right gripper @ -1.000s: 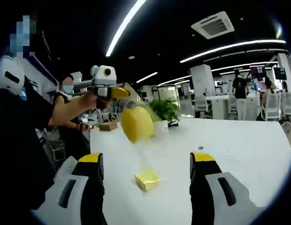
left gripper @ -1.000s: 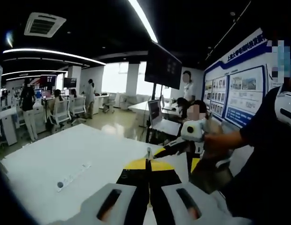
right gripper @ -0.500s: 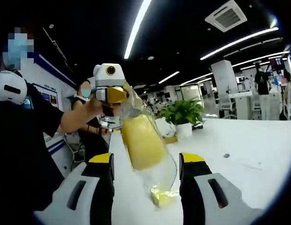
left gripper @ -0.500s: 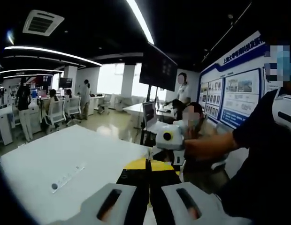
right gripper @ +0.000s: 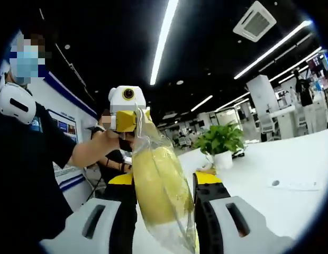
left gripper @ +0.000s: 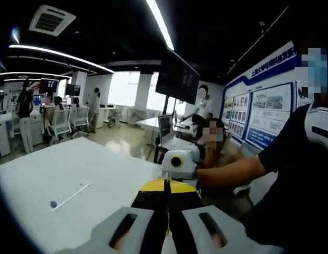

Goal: Compare the silicone blocks by pressing each to a similar depth, holding the contact briefly, and releasing to observe deformation and rebound differences across the visible hardness samples.

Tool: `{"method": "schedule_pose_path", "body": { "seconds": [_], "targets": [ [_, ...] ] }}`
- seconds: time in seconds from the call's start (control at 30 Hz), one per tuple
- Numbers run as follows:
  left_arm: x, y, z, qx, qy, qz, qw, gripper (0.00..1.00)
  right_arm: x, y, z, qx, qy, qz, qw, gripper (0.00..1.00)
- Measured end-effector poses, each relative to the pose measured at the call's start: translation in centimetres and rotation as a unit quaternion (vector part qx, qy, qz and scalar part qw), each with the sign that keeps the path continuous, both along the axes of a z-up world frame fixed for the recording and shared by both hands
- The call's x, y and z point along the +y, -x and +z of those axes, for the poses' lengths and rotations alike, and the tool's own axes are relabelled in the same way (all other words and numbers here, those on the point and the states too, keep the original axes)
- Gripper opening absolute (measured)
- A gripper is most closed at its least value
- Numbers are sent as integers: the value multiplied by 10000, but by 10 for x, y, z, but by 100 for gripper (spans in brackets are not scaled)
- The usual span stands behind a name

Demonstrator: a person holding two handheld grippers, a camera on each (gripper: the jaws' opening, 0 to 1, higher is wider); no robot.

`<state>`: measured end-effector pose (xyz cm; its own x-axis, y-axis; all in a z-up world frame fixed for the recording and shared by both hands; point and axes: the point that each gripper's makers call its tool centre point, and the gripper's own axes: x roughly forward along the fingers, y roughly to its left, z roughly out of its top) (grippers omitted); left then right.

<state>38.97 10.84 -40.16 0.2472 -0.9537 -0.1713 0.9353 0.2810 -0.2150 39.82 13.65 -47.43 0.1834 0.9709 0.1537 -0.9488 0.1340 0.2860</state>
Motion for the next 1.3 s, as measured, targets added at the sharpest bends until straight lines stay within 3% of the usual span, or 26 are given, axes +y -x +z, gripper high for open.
{"method": "schedule_pose_path", "body": {
  "seconds": [0.1, 0.13, 0.17, 0.27, 0.47, 0.73, 0.8, 0.87, 1.03, 1.3],
  "targets": [
    [3, 2, -9, 33, -78, 25, 10000, 0, 5, 7, -6, -130, 195, 74, 9997, 31],
    [3, 2, -10, 33, -83, 28, 10000, 0, 8, 12, -6, -192, 284, 141, 9993, 28],
    [6, 2, -10, 59, -65, 50, 9999, 0, 10, 13, -7, -59, 320, 141, 9994, 26],
    [11, 4, -8, 102, 78, 73, 9999, 0, 13, 14, -3, -245, 391, 29, 9989, 22],
    [17, 9, -3, -21, 31, 54, 10000, 0, 18, 21, -2, -24, 543, 230, 9983, 17],
    [23, 11, -9, -25, -18, 89, 10000, 0, 23, 23, -7, -78, 918, 245, 9954, 10],
    [25, 13, -11, 2, -21, 72, 10000, 0, 23, 20, -9, -322, 1064, 110, 9937, 9],
    [26, 12, -10, 70, 77, 91, 9999, 0, 24, 23, -8, -186, 1040, 225, 9942, 8],
    [27, 11, -13, -293, -148, 118, 9994, 0, 25, 24, -10, -147, 1094, 289, 9935, 7],
    [26, 15, -21, -460, -500, 35, 9977, 0, 26, 28, -18, -156, 1238, 371, 9915, 7]
  ]
}}
